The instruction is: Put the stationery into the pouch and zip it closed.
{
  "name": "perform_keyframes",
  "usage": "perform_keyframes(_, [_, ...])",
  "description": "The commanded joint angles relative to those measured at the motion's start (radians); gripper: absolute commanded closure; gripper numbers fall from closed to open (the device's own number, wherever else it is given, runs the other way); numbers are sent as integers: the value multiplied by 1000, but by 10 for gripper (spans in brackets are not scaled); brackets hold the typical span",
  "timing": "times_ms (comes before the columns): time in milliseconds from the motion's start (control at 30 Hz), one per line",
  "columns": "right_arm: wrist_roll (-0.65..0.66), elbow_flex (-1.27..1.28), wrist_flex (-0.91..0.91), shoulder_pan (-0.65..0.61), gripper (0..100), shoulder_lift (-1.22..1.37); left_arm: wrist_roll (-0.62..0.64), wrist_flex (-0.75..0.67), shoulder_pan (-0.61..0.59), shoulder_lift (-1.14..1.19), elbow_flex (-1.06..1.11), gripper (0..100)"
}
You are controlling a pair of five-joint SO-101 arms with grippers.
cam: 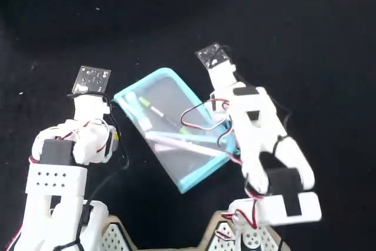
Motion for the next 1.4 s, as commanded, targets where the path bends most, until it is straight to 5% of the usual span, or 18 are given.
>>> perform_keyframes(0, [-2,-61,38,21,836,24,9,-14,1,-11,-4,834])
perform_keyframes(300, [29,-168,350,18,836,33,8,-17,1,-11,7,834])
perform_keyframes(800, [149,-147,261,38,843,143,8,-9,-1,-11,7,834])
perform_keyframes(900, [138,-165,267,71,980,142,8,-9,-1,-11,7,834])
perform_keyframes(1100, [110,-174,385,100,989,-28,8,-14,-1,-11,8,834])
perform_keyframes(1367, [18,-326,655,-77,988,-412,8,-12,-1,-11,8,834])
